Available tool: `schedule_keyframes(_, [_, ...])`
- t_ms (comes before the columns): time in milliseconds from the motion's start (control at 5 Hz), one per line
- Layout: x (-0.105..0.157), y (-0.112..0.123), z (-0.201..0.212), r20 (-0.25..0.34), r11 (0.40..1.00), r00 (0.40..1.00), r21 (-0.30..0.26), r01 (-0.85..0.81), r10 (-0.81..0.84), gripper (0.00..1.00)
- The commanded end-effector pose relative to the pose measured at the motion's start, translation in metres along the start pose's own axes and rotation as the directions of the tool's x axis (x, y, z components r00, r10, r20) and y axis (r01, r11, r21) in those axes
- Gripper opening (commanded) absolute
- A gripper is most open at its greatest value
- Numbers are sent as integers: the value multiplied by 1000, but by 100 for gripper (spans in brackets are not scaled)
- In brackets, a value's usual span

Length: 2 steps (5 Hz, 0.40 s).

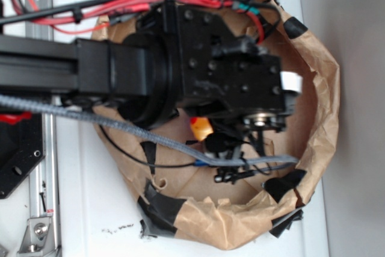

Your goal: Grab the yellow duck.

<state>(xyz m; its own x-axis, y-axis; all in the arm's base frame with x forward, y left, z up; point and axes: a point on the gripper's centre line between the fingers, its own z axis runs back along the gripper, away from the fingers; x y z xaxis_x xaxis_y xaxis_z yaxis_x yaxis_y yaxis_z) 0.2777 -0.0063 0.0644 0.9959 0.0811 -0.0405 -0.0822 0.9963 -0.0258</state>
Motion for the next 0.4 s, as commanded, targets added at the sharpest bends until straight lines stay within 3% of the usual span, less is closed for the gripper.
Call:
schedule_keyframes(0, [18, -15, 74, 120, 998, 991, 31, 50, -53, 0])
schedule_keyframes(200, [16, -14, 83, 118, 997, 993, 69, 22, -30, 0])
